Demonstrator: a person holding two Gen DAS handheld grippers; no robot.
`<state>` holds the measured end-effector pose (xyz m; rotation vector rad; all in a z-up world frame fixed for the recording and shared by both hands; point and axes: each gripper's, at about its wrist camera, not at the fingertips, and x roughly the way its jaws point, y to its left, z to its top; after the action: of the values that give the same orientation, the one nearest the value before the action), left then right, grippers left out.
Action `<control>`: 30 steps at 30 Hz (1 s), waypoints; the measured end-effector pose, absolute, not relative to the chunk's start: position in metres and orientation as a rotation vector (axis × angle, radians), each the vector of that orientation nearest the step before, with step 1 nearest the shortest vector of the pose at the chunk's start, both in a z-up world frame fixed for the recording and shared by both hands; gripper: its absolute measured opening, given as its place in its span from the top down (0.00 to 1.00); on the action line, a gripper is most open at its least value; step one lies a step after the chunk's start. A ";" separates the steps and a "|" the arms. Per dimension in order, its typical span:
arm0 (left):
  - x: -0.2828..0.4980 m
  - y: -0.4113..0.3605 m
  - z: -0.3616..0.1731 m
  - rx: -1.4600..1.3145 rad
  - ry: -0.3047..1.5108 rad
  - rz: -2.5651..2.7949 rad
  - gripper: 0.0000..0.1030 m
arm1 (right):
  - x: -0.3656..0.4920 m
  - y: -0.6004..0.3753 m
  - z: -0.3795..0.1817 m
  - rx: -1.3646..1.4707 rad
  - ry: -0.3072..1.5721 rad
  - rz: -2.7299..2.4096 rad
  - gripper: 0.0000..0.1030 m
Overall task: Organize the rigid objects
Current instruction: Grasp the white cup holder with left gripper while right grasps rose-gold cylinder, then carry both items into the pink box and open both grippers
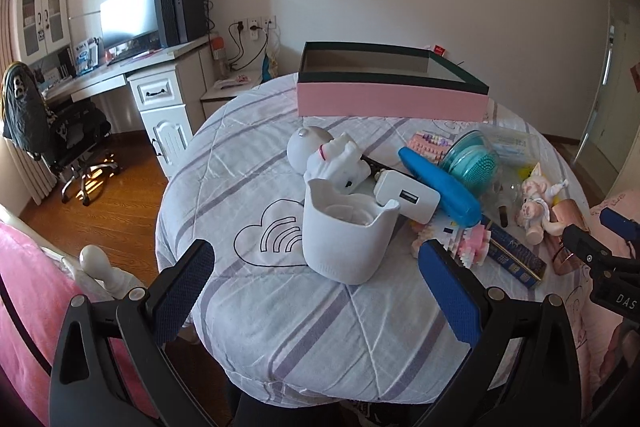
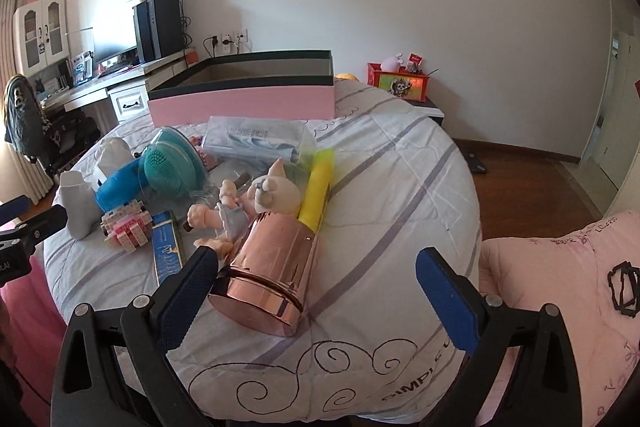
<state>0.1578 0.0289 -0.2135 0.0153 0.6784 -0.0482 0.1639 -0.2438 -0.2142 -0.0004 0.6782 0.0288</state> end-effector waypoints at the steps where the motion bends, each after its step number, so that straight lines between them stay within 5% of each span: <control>1: 0.160 0.030 -0.216 0.007 0.684 -0.051 0.00 | 0.167 -0.245 -0.217 0.010 0.685 0.050 0.06; 12: 0.192 0.033 -0.234 0.000 0.715 -0.068 0.03 | 0.190 -0.244 -0.236 0.022 0.730 0.132 0.40; 15: 0.200 0.030 -0.238 -0.003 0.738 -0.112 0.20 | 0.197 -0.247 -0.237 0.018 0.737 0.142 0.47; 16: 0.202 0.029 -0.240 -0.008 0.744 -0.131 0.33 | 0.198 -0.248 -0.238 0.014 0.738 0.142 0.51; 18: 0.204 0.027 -0.241 -0.012 0.749 -0.151 0.49 | 0.199 -0.252 -0.236 0.025 0.734 0.153 0.53; 30: 0.198 0.031 -0.219 -0.013 0.714 -0.161 0.49 | 0.196 -0.254 -0.212 0.021 0.672 0.175 0.54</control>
<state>0.1978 0.0309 -0.2187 -0.0127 0.7141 -0.1611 0.1963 -0.2543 -0.2117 0.0210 0.6717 0.1747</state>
